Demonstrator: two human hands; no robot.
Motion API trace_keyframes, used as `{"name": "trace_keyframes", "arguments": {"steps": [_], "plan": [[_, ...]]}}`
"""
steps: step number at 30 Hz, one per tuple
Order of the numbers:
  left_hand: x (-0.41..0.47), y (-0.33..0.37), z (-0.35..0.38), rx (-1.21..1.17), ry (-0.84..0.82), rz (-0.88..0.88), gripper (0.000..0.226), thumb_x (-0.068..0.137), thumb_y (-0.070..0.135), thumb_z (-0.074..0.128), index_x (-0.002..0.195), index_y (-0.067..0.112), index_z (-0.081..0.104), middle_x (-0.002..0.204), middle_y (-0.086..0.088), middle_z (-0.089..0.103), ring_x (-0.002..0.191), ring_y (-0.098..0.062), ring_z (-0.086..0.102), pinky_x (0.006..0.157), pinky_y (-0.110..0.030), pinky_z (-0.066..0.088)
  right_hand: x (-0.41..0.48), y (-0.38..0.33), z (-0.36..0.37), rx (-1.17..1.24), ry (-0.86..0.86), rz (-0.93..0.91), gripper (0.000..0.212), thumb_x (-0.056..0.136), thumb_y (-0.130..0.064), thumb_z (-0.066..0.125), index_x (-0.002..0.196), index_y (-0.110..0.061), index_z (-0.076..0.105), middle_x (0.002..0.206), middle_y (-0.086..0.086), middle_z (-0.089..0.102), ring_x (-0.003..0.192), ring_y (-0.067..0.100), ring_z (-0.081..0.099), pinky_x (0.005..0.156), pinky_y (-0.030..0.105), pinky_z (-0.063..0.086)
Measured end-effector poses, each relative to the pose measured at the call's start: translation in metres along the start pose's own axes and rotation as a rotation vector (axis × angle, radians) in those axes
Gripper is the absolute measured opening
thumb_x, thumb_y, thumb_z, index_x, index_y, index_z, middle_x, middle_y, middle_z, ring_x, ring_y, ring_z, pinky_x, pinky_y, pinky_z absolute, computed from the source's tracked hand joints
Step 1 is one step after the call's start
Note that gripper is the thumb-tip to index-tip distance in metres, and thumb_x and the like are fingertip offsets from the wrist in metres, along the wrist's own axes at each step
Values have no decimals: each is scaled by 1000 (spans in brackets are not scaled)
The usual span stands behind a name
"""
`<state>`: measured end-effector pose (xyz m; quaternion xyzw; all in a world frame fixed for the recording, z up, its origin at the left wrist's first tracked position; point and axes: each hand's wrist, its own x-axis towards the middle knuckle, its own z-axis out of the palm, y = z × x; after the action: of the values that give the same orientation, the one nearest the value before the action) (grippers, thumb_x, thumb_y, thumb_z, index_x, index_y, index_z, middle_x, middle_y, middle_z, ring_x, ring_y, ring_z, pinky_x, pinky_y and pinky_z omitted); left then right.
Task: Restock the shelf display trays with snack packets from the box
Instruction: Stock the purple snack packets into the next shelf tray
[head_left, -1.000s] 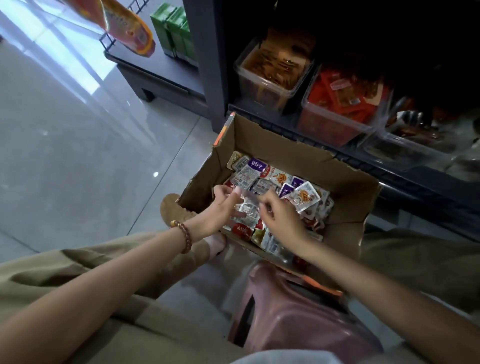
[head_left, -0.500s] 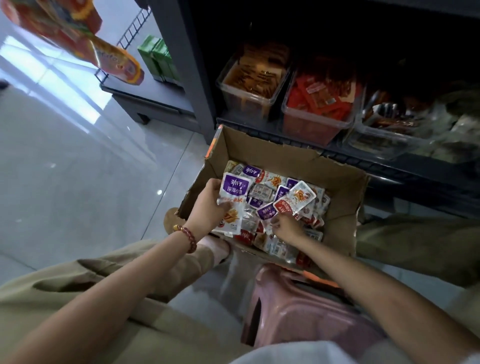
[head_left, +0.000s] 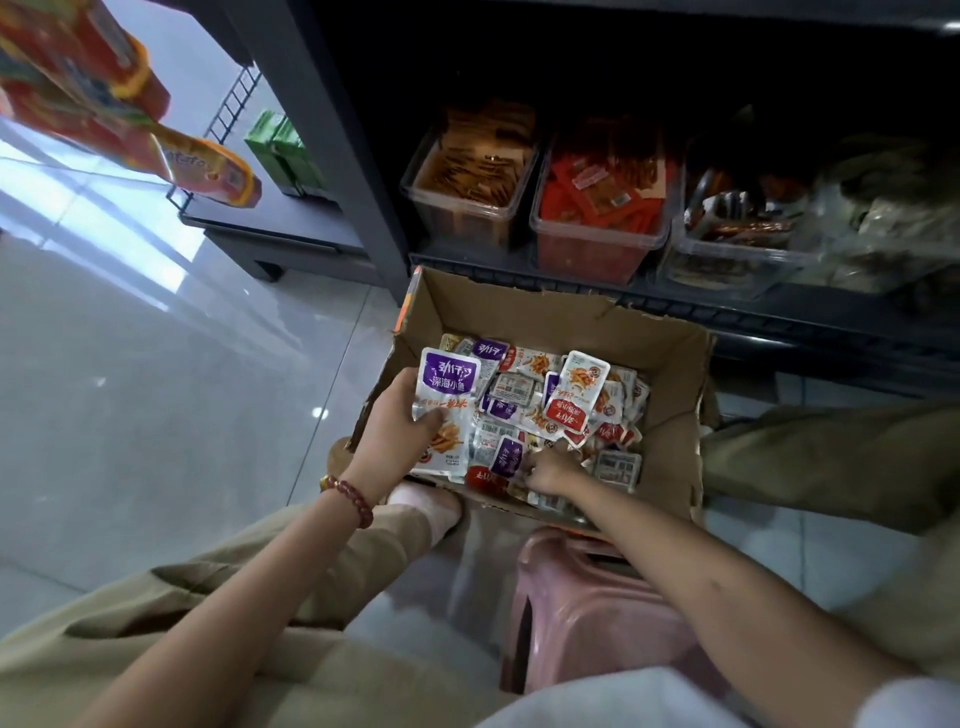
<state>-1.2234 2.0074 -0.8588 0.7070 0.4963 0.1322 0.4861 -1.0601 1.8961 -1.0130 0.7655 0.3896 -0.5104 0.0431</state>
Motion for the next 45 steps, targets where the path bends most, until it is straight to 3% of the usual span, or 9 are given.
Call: {"name": "trace_keyframes", "arguments": {"steps": [8, 16, 22, 26, 29, 32, 35, 38, 45], "plan": [[-4, 4, -7, -29, 11, 2, 34, 87, -2, 60, 110, 20, 48, 95, 18, 57, 87, 3, 56, 70, -13, 45, -6, 10, -22, -319, -83, -104, 43, 89, -33, 56, 133, -30, 55, 154, 8, 14, 140, 33, 17, 113, 45, 20], [-3, 0, -8, 9, 12, 13, 30, 88, 1, 61, 108, 20, 48, 93, 21, 55, 85, 5, 55, 70, -16, 46, -5, -4, -1, -419, -163, -181, 43, 93, -37, 52, 133, -22, 54, 159, 11, -10, 146, 33, -3, 118, 43, 13], [-2, -4, -9, 18, 3, -12, 31, 89, 1, 59, 110, 21, 47, 94, 21, 54, 86, 4, 54, 70, -15, 46, -12, -10, -8, -442, -180, -169, 54, 96, -43, 43, 138, -8, 46, 158, 14, 6, 145, 32, 5, 117, 43, 10], [-2, -3, -11, 37, 9, -2, 31, 89, 1, 59, 110, 21, 46, 95, 17, 53, 90, -5, 54, 70, -13, 44, -14, -13, -23, -105, -103, -235, 25, 97, -27, 48, 101, -5, 60, 121, 17, 53, 111, 31, 54, 87, 35, 44], [-3, -3, -10, 76, 39, -41, 36, 91, 1, 55, 119, 17, 40, 93, 18, 49, 81, 0, 53, 62, -13, 41, -20, -17, -45, 170, 230, -344, 21, 94, -16, 55, 94, 0, 67, 115, 4, 54, 92, 12, 54, 83, 24, 46], [-3, -2, -9, 42, 63, -71, 58, 91, -6, 50, 135, 21, 23, 105, 10, 52, 83, -10, 61, 67, -30, 54, -44, -26, -80, 409, 449, -447, 15, 90, -8, 59, 99, -6, 71, 103, -5, 52, 87, 4, 49, 69, 4, 38], [0, 7, -8, 75, 51, -70, 47, 90, -7, 47, 114, 33, 37, 100, 3, 59, 80, -22, 64, 67, -45, 57, -72, -33, -113, 595, 471, -537, 19, 88, 1, 60, 97, -13, 71, 99, 2, 53, 89, 11, 54, 76, 8, 42], [3, 27, -1, 80, 41, -57, 39, 94, -1, 43, 84, 35, 52, 112, -7, 57, 89, -25, 63, 64, -35, 56, -110, -41, -143, 735, 427, -596, 26, 88, 4, 59, 95, -19, 69, 98, -4, 58, 90, 7, 59, 82, 15, 50], [-8, 116, 12, -231, -34, 140, 26, 101, 29, 43, 86, 21, 61, 98, -9, 66, 91, -19, 64, 79, -31, 52, -185, -54, -173, 890, 322, -706, 21, 88, 4, 59, 90, -14, 70, 95, -7, 68, 82, 1, 67, 70, 16, 52]]}}
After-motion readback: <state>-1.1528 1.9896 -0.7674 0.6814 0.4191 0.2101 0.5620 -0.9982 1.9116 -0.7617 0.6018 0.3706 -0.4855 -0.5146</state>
